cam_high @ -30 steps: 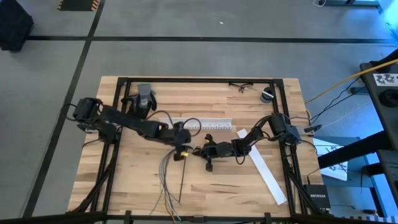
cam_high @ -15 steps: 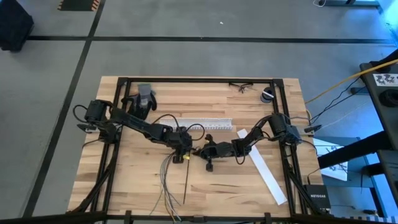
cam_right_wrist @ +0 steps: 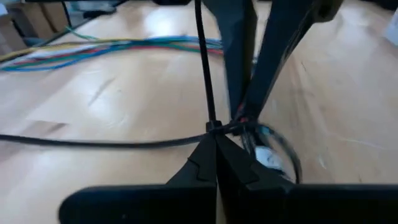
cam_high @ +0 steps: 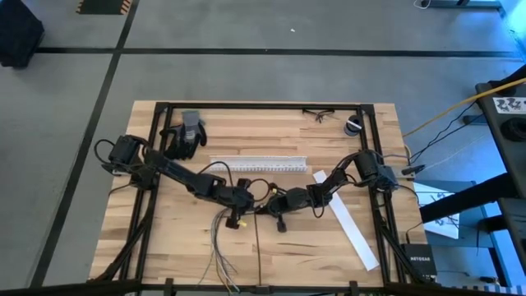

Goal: Ziptie cables
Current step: Wrap the cables together using a black ziptie

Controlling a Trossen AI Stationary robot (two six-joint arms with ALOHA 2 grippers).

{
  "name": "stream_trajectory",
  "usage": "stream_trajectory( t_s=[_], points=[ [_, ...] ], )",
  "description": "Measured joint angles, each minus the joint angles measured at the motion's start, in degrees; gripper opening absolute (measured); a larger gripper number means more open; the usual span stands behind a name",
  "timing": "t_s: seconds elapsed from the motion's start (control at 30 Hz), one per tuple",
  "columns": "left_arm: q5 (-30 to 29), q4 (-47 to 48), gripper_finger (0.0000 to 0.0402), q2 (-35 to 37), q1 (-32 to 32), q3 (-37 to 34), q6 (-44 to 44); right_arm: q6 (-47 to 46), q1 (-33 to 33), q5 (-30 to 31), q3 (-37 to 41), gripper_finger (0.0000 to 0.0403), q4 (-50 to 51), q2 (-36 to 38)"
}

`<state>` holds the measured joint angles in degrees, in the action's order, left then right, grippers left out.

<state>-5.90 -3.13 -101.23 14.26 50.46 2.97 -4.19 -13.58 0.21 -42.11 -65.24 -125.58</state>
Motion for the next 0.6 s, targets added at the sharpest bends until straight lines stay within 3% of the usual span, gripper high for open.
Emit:
stream_trajectory(
  t_s=[0.33,0.6],
  points=[
    [-2.2,-1.62,0.0001,0.29,2.18,-0.52,-3.02,3.05,0.0,-0.78,-1.53,0.0008,1.86,0.0],
    [-4.1,-1.0,0.0,0.41,2.83,-0.52,-4.07,3.03,-1.23,-2.41,-2.6,0.0094,2.41,0.0]
  ],
)
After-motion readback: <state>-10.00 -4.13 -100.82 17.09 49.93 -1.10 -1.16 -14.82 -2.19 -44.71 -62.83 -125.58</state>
